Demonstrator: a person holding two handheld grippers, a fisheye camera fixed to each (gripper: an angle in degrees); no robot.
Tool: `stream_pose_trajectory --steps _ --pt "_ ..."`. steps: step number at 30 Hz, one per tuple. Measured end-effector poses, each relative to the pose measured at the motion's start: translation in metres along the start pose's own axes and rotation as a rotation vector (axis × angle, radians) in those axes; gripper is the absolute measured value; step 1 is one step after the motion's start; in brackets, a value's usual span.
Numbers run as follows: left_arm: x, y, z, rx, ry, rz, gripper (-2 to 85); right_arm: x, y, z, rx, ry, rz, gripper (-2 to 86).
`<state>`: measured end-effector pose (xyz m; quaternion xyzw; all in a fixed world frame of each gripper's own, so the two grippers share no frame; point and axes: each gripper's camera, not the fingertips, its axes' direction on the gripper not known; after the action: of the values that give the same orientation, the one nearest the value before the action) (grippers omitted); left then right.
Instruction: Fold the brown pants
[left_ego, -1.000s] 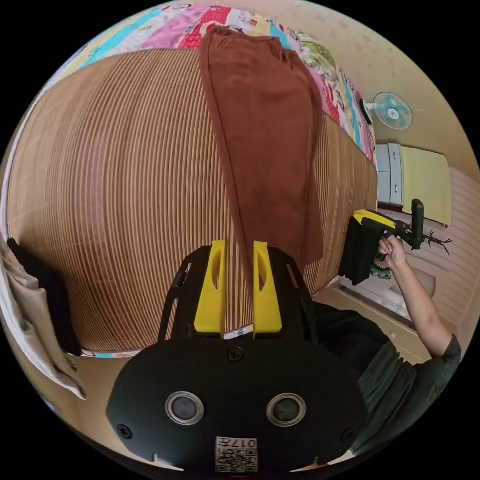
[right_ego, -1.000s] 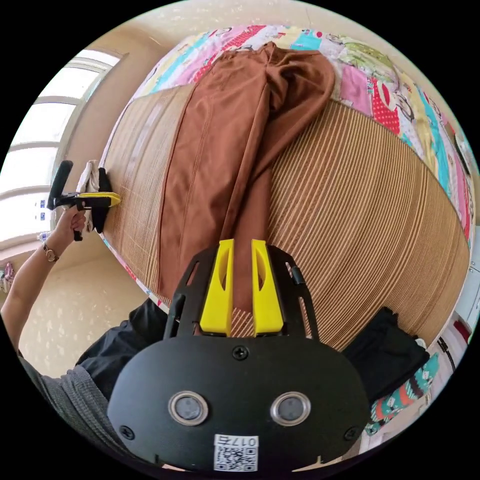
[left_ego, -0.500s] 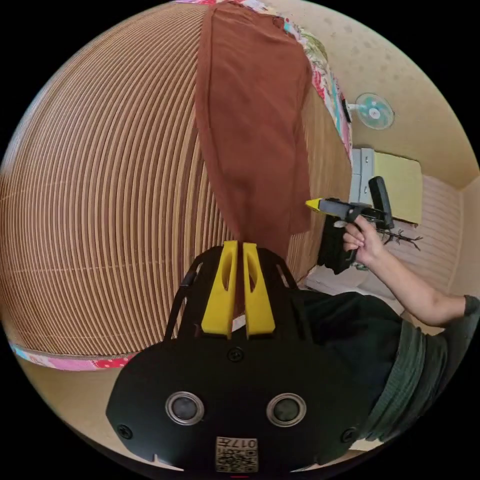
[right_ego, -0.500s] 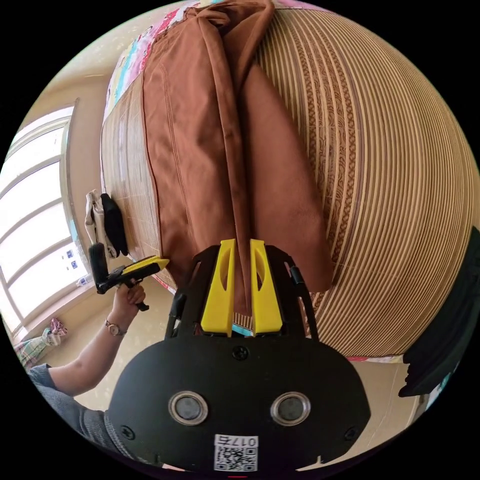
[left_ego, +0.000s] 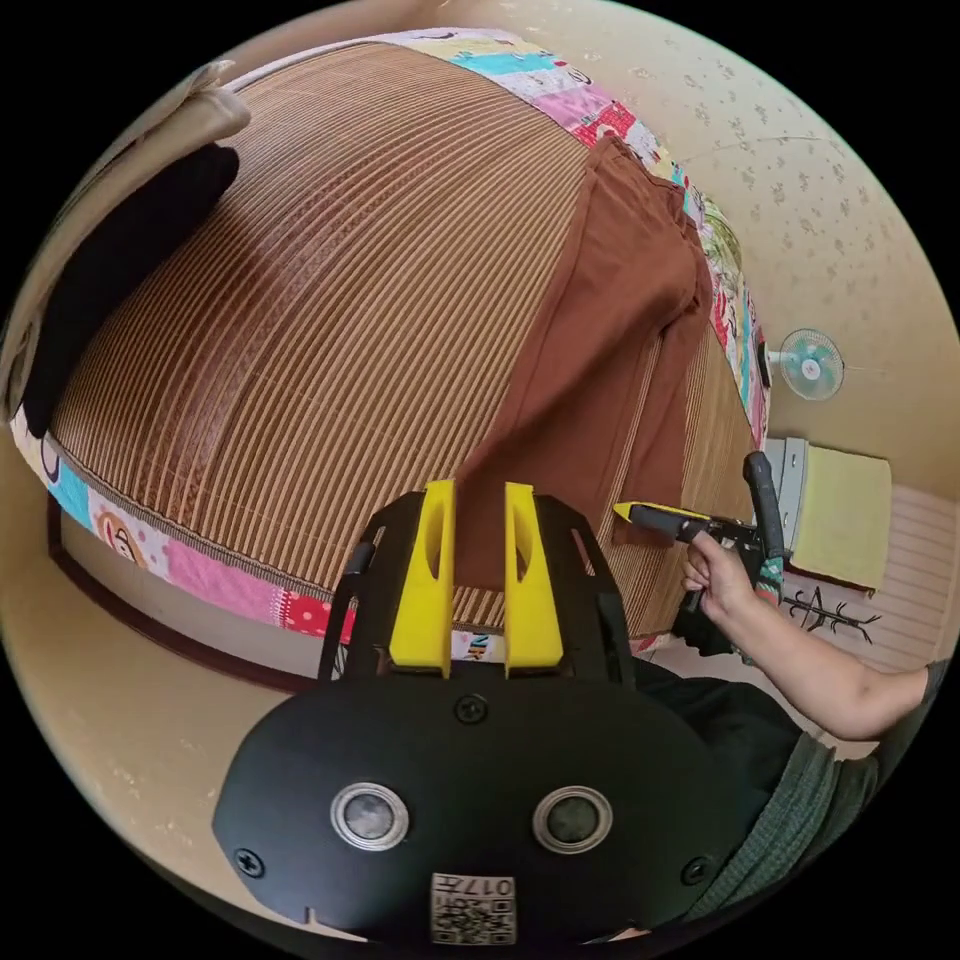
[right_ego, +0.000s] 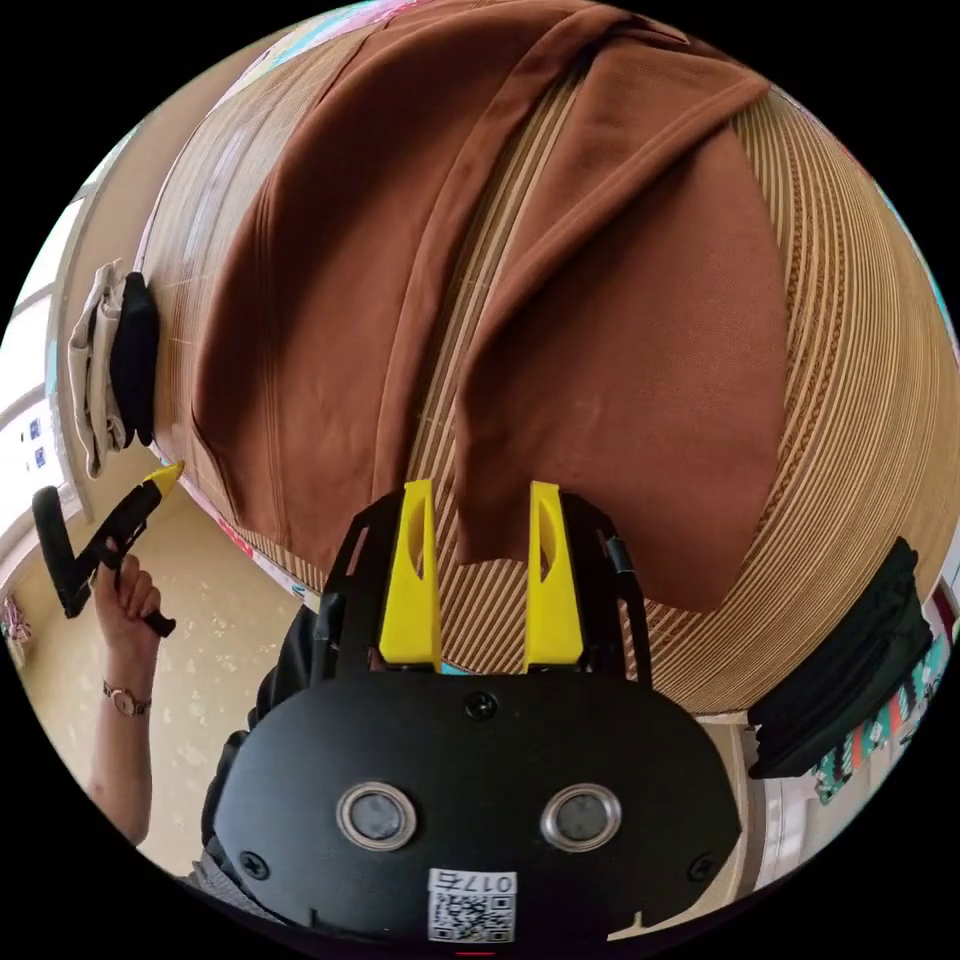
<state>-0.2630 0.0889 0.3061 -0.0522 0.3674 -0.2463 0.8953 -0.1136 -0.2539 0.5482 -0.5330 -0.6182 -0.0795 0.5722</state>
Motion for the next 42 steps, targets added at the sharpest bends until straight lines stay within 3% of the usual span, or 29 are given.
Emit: stream_pose_trajectory --steps 4,5,7,9,11,13,18,19,24,26,29,33,38,42 --pt "0.021 0.017 0.019 -0.074 0.037 0.121 8.0 -0.005 -0.001 -0.019 -0.073 0.119 -0.136 6.1" --pt "0.027 0.021 0.023 -0.087 0.048 0.159 8.3 0.004 0.004 -0.035 -0.062 0.035 -0.168 4.2" --pt "0.034 0.026 0.028 -0.089 0.098 0.192 9.6 0.044 0.022 -0.078 0.070 -0.439 -0.165 3.3" --pt "0.039 0.028 0.034 -0.120 0.136 0.222 10.6 0.121 0.072 -0.126 0.341 -1.074 -0.134 2.7" --pt "0.050 0.027 0.042 -0.158 0.096 0.293 11.6 0.172 0.120 -0.146 0.502 -1.215 -0.095 2.4" --pt "0.059 0.026 0.049 -0.171 0.027 0.343 12.4 0.217 0.165 -0.152 0.565 -1.177 -0.051 2.2" --pt "0.078 0.028 0.102 -0.300 -0.090 0.401 14.3 0.316 0.244 -0.111 0.339 -0.594 0.486 2.1" --pt "0.084 0.033 0.122 -0.363 -0.145 0.434 14.7 0.320 0.246 -0.108 0.328 -0.559 0.507 2.1" --pt "0.113 0.066 0.152 -0.344 -0.490 0.550 10.4 0.305 0.221 -0.114 0.182 -0.365 0.446 2.2" --pt "0.111 0.076 0.162 -0.403 -0.426 0.493 2.9 0.294 0.216 -0.119 0.134 -0.307 0.367 2.2" --pt "0.102 0.098 0.163 -0.393 -0.261 0.405 0.5 0.278 0.227 -0.130 0.132 -0.205 0.219 2.2" --pt "0.113 0.131 0.162 -0.380 -0.294 0.429 -0.2 0.282 0.275 -0.137 0.168 -0.233 0.141 2.2" --pt "0.103 0.168 0.177 -0.543 -0.417 0.387 1.2 0.287 0.337 -0.112 0.120 -0.301 0.117 2.1" --pt "0.085 0.184 0.132 -0.337 -0.348 0.202 5.8 0.290 0.383 -0.119 0.169 -0.414 0.142 2.1"
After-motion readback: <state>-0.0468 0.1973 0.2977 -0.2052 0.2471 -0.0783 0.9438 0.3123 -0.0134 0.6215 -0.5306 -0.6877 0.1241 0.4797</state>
